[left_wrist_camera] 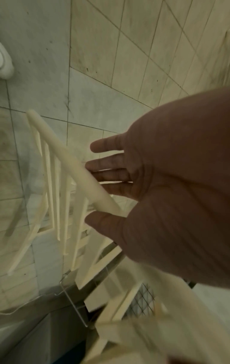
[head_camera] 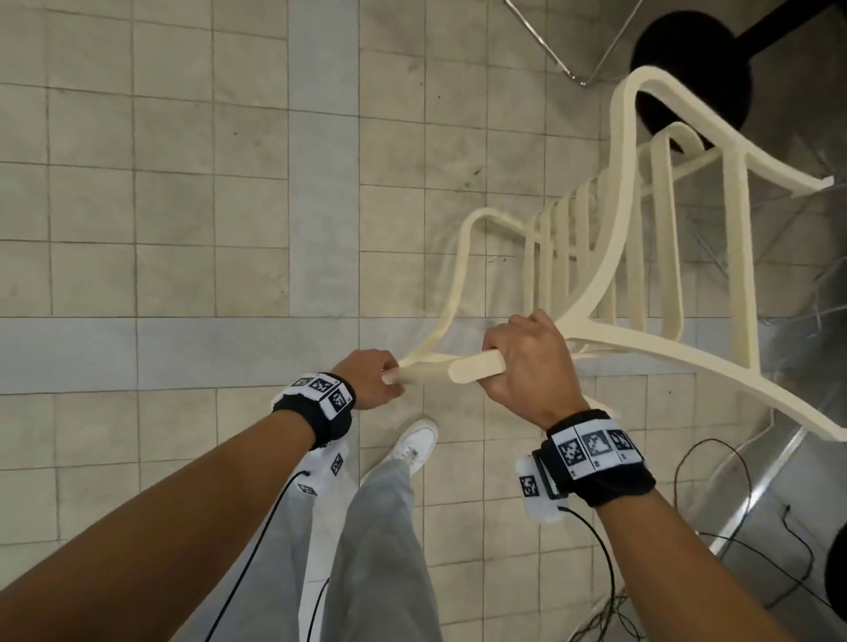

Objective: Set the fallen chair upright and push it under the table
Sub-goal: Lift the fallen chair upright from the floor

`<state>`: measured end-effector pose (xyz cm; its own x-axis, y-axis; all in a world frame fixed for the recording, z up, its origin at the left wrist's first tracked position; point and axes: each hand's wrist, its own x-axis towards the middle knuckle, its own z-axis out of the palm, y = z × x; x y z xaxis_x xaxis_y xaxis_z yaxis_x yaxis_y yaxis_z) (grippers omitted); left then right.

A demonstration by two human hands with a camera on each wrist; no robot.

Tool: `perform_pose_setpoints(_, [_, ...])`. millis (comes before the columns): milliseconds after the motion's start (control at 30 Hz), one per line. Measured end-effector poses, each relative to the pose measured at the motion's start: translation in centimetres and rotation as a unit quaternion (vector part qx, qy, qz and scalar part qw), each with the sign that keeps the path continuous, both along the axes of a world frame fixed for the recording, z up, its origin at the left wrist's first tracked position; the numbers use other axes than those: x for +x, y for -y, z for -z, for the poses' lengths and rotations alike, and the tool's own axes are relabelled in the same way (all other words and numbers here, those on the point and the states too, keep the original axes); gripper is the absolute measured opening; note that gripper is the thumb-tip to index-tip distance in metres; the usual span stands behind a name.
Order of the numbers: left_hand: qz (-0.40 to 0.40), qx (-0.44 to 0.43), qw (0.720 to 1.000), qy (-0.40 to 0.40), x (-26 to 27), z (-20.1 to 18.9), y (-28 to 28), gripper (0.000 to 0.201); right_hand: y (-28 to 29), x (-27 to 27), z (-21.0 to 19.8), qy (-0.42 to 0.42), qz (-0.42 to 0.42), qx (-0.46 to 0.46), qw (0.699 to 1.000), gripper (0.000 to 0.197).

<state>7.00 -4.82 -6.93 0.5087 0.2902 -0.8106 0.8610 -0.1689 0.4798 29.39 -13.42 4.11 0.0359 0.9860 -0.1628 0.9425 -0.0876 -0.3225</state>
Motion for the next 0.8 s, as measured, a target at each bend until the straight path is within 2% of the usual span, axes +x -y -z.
perform_pose_setpoints(167, [0.025, 0.032, 0.999, 0.005, -1.2, 1.9, 0.8, 0.031, 0.2, -0.2, -1.6, -0.026, 0.011, 0.034, 0.999, 0.020])
perform_pose_setpoints(300, [0.011, 0.088, 0.995, 0.053, -2.0, 1.3, 0.7, 0.020, 0.1, -0.1, -3.2, -0.048, 0.030, 0.062, 0.996, 0.023])
perform_pose_setpoints(367, [0.005, 0.121, 0.988, 0.094, -2.1, -0.7, 0.2, 0.019, 0.2, 0.6, -5.2, -0.062, 0.049, 0.096, 0.992, 0.023])
perform_pose_setpoints(500, [-0.009, 0.187, 0.962, 0.197, -1.3, -7.1, -1.2, 0.019, 0.8, 3.7, -11.1, -0.071, 0.100, 0.164, 0.979, 0.014])
perform_pose_setpoints(633, [-0.012, 0.205, 0.938, 0.280, 0.4, -13.3, -2.8, 0.017, 3.3, 6.9, -16.2, -0.096, 0.181, 0.201, 0.958, 0.013])
perform_pose_setpoints(733, [0.014, 0.222, 0.922, 0.316, 2.0, -16.2, -3.7, 0.018, 5.7, 8.0, -18.1, -0.107, 0.240, 0.220, 0.939, 0.016])
perform_pose_setpoints(800, [0.011, 0.210, 0.923, 0.324, 3.0, -17.1, -4.5, 0.019, 7.3, 8.1, -18.3, -0.113, 0.267, 0.216, 0.932, 0.016])
